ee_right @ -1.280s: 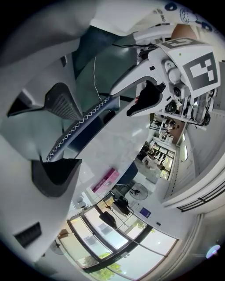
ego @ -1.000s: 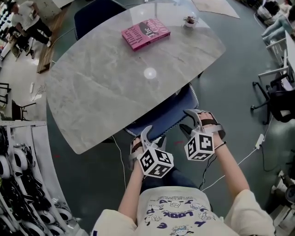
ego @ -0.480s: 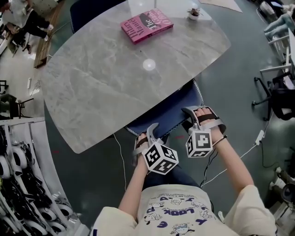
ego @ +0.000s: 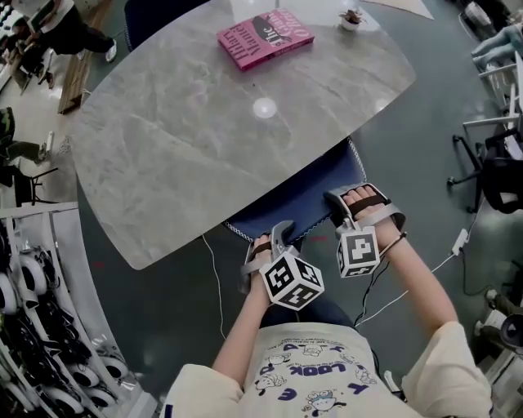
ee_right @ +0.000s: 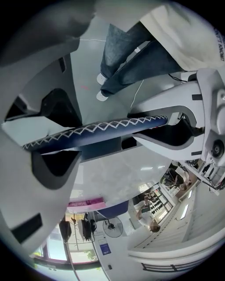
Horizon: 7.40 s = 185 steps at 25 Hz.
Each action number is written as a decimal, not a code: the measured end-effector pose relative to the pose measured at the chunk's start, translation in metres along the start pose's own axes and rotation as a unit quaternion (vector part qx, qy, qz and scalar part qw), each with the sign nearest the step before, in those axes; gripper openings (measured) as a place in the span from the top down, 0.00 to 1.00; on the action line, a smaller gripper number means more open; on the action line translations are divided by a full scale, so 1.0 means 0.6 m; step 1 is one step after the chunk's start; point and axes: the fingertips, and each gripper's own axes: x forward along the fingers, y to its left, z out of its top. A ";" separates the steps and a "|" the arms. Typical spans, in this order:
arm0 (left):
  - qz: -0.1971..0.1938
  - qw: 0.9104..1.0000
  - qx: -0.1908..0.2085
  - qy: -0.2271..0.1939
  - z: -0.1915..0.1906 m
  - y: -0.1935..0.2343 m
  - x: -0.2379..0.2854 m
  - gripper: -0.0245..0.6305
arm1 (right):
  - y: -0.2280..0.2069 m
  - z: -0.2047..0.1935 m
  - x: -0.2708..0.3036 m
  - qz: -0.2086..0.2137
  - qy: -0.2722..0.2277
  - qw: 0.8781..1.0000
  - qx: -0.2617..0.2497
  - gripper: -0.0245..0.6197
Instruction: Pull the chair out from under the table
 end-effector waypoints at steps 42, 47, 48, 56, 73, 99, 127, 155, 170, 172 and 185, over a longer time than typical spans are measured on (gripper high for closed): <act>0.019 0.999 0.014 0.037 -0.054 -0.167 -0.035 0.82 | 0.167 0.003 -0.087 0.066 -0.046 0.995 -0.063 0.83; 0.018 0.999 0.010 0.042 -0.068 -0.226 -0.045 0.82 | 0.222 0.000 -0.113 0.075 -0.058 0.993 -0.070 0.84; 0.021 0.999 0.009 0.042 -0.071 -0.236 -0.046 0.82 | 0.232 -0.001 -0.117 0.076 -0.060 0.993 -0.072 0.84; 0.033 0.998 0.010 0.049 -0.111 -0.310 -0.069 0.82 | 0.316 0.017 -0.152 0.090 -0.074 0.990 -0.081 0.84; 0.025 0.998 0.019 0.058 -0.207 -0.460 -0.127 0.82 | 0.486 0.071 -0.226 0.114 -0.078 0.988 -0.075 0.84; 0.001 0.997 0.053 0.061 -0.327 -0.649 -0.204 0.82 | 0.700 0.139 -0.317 0.109 -0.051 0.992 -0.036 0.84; -0.011 0.997 0.044 0.057 -0.351 -0.732 -0.221 0.81 | 0.779 0.140 -0.353 0.123 -0.040 0.991 -0.029 0.84; 0.029 0.999 0.009 0.020 -0.367 -0.770 -0.232 0.77 | 0.822 0.144 -0.374 0.116 -0.070 0.991 -0.005 0.78; 0.092 0.988 -0.104 -0.069 -0.320 -0.714 -0.367 0.66 | 0.762 0.203 -0.485 0.108 -0.202 0.961 0.154 0.66; 0.117 0.983 -0.115 -0.086 -0.310 -0.697 -0.391 0.67 | 0.731 0.210 -0.506 0.085 -0.230 0.950 0.195 0.66; 0.278 0.919 -0.184 -0.212 -0.209 -0.617 -0.575 0.91 | 0.523 0.225 -0.690 -0.138 -0.370 0.846 0.359 0.82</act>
